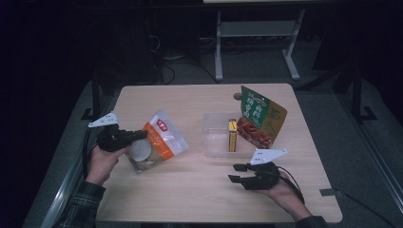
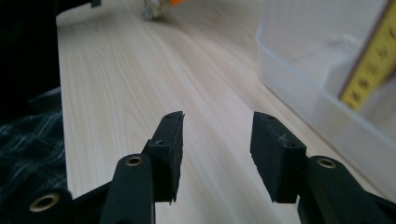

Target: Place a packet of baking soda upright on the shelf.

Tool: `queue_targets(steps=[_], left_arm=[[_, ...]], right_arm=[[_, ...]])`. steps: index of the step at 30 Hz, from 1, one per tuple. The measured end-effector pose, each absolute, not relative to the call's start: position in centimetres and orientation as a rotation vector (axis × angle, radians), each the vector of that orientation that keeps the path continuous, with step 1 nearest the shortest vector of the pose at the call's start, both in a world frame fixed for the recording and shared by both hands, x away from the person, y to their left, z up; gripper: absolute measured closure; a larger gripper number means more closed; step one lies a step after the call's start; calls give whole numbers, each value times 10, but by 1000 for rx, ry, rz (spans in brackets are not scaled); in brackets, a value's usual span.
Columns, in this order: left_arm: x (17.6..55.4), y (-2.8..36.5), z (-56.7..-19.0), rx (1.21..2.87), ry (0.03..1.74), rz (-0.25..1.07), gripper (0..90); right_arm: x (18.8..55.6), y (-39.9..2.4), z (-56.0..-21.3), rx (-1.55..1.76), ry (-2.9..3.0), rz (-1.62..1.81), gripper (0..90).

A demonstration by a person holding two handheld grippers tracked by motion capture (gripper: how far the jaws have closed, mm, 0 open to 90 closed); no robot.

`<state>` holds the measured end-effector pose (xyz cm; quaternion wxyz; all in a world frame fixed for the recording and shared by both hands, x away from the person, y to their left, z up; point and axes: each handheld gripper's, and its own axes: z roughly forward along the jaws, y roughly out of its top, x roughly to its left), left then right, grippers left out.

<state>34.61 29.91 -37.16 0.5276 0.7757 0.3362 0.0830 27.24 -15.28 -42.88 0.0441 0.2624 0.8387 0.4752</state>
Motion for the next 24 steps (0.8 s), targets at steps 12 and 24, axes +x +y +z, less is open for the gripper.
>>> queue_targets(steps=[12,24], left_arm=[[330,252,-361,1846,688,135,899],[320,227,-363,1830,647,76,898]], right_arm=[[295,-116,-410,718,2506,1623,544],[308,-84,-412,700,2489,1744,641]])
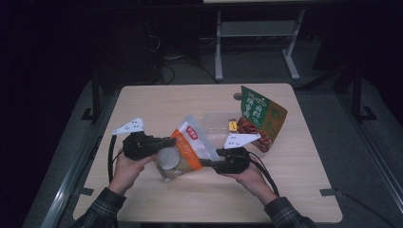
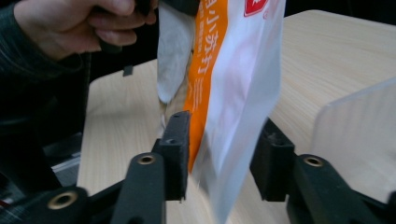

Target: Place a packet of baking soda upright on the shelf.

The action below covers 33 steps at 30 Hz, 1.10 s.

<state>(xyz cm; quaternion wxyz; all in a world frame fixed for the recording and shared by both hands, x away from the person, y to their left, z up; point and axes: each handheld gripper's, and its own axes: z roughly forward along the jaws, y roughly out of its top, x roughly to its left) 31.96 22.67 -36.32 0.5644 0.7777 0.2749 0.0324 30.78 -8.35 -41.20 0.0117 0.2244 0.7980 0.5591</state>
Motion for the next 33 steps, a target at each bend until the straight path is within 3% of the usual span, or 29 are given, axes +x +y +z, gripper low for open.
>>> queue_targets(steps=[12,33], left_arm=[[319,224,-366,1829,640,73,897],[320,214,-373,1888,609,96,836]], right_arm=[[312,-74,-417,696,2515,1815,894],[305,-86,-387,495,2528,1829,900]])
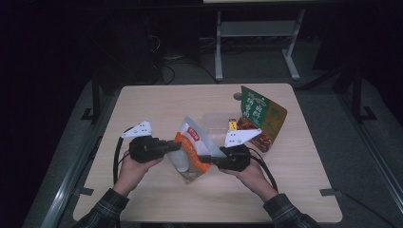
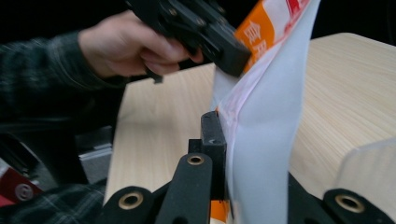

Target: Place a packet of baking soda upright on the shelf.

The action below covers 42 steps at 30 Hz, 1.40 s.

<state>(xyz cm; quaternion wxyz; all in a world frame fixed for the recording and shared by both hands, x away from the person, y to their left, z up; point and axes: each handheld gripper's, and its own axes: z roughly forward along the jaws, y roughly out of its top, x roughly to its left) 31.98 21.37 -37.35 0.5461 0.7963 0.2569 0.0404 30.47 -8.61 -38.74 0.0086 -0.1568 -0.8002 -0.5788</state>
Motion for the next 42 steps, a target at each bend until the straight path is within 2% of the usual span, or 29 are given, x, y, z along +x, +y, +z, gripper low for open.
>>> queue_targets(steps=[5,11,30,35,42], left_arm=[[320,210,-375,1926,611,123,742],[319,212,-378,1970,614,128,564],[290,221,-417,2133,659,61,221],[290,223,-424,2153,666,51,182],[297,220,-426,2163,670,58,177]], right_arm=[[303,-86,-385,-454,-2489,-1811,900],[301,-91,-380,-448,-2505,-1794,900],[311,-145,-331,-459,-2524,-1852,900],[322,-151,-318,-471,-2527,-1862,900],[347,-155,-310,-510,-2532,-1864,900]])
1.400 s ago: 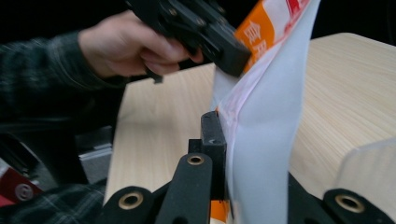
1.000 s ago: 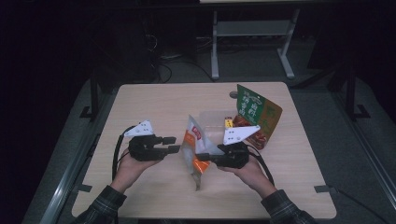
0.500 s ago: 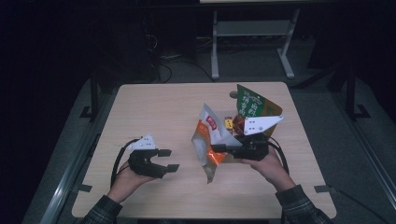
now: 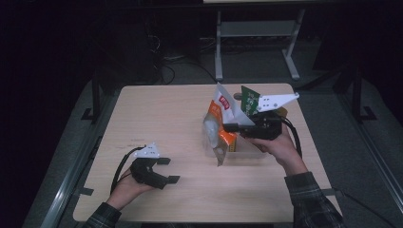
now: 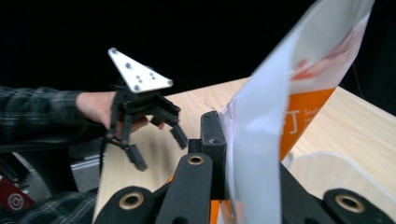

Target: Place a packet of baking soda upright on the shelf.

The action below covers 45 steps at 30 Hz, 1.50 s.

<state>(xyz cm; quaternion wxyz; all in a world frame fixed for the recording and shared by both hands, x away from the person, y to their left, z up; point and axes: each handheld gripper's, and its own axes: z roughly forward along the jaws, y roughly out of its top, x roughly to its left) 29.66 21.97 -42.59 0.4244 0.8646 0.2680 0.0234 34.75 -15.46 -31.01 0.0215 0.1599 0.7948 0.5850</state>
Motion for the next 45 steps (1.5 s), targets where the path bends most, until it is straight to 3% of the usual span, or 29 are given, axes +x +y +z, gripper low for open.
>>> queue_targets(steps=[17,45], left_arm=[[296,225,-429,2181,676,64,177],[289,226,-433,2207,677,59,176]], right_arm=[[398,-147,-316,547,2538,1617,900],[407,-127,-349,590,2657,1332,863]])
